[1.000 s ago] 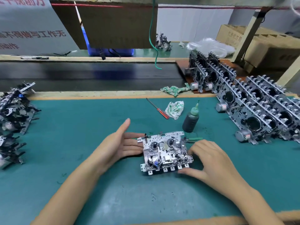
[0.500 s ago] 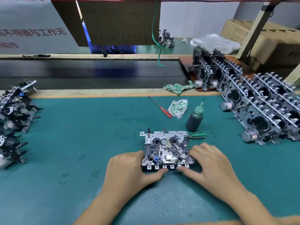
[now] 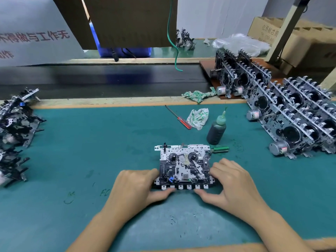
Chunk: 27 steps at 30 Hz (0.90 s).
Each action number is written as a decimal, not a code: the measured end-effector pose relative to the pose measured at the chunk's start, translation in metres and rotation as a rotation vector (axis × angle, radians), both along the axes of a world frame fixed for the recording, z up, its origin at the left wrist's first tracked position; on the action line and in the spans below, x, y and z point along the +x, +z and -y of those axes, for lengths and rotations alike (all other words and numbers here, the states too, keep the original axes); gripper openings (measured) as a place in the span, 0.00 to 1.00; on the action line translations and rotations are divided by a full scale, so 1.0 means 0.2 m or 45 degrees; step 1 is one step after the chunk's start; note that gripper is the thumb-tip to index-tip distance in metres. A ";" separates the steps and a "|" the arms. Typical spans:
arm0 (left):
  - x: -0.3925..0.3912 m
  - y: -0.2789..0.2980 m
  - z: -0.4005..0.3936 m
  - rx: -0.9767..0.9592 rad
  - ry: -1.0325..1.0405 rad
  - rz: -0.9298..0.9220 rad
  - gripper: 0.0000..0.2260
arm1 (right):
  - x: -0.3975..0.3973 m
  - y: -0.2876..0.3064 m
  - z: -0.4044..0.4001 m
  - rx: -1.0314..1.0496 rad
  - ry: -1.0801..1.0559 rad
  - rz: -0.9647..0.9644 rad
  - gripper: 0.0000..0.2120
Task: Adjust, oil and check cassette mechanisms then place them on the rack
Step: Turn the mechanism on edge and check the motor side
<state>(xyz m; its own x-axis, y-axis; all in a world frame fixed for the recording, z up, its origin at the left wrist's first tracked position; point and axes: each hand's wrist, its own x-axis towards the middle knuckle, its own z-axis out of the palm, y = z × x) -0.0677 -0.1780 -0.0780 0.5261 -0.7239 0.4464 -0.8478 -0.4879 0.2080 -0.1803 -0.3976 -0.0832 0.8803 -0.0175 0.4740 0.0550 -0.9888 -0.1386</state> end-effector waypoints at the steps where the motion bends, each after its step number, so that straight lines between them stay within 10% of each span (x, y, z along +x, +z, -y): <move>1: 0.00 0.00 0.01 -0.018 0.021 0.018 0.23 | 0.00 0.00 0.00 0.020 0.025 -0.011 0.24; 15: -0.09 0.01 0.09 -0.075 0.308 -0.061 0.26 | 0.01 0.00 0.00 0.068 0.072 0.006 0.25; 27: -0.02 0.00 0.01 -0.040 -0.042 -0.162 0.26 | 0.00 0.00 -0.02 0.008 0.014 0.029 0.26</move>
<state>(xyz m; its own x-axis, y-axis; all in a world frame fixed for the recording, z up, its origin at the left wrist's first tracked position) -0.0726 -0.1790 -0.0772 0.5560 -0.7284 0.4005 -0.8291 -0.4516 0.3298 -0.1798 -0.3942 -0.0825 0.8694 -0.0113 0.4941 0.0689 -0.9872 -0.1438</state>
